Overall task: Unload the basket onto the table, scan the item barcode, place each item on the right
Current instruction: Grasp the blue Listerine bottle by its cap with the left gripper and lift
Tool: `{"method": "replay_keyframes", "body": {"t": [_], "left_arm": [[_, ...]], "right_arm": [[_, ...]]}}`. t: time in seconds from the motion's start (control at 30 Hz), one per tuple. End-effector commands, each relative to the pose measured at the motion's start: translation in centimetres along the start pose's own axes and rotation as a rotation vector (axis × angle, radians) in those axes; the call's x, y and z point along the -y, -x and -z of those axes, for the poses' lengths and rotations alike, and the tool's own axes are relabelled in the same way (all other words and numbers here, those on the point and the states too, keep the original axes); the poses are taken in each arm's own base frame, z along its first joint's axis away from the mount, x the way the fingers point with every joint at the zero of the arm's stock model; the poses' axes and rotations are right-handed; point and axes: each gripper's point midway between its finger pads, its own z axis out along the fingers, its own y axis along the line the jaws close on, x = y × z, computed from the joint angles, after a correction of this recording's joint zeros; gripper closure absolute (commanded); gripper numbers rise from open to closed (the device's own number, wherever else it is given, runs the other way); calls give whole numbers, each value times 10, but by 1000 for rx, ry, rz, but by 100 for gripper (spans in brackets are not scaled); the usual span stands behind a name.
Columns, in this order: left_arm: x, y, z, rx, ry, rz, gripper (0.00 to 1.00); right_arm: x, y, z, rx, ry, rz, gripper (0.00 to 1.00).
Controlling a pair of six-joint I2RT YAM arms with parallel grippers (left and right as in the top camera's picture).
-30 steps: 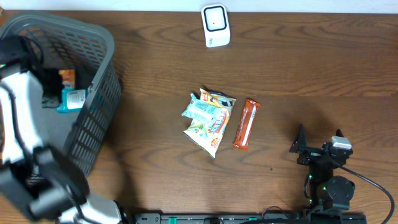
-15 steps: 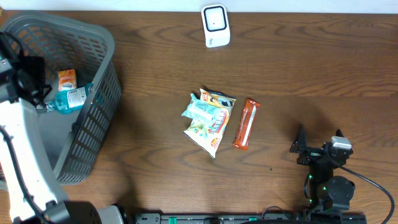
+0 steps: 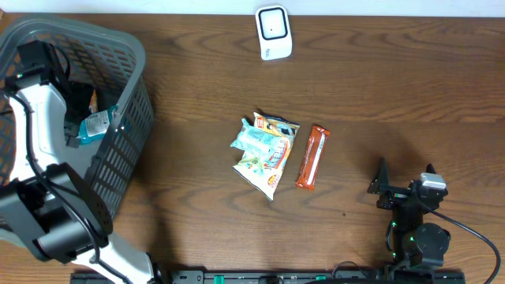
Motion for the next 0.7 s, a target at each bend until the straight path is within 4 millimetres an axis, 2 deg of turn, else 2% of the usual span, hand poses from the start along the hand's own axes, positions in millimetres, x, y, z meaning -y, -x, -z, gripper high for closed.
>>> {"method": "replay_keyframes", "body": {"t": [0.0, 0.23, 0.37, 0.43, 0.53, 0.67], "left_arm": [[-8, 14, -11, 46, 50, -26, 2], [-17, -2, -55, -19, 143, -25, 2], [-24, -11, -81, -47, 196, 66, 2], [-21, -15, -91, -68, 185, 94, 2], [-12, -21, -101, -103, 150, 102, 2], [-14, -24, -108, -115, 162, 99, 2]], "right_arm": [[2, -1, 0, -1, -4, 15, 1], [2, -1, 0, -1, -4, 15, 1], [2, -1, 0, -1, -4, 15, 1], [2, -1, 0, -1, -4, 15, 1], [2, -1, 0, -1, -4, 15, 1], [2, -1, 0, -1, -4, 15, 1]]}}
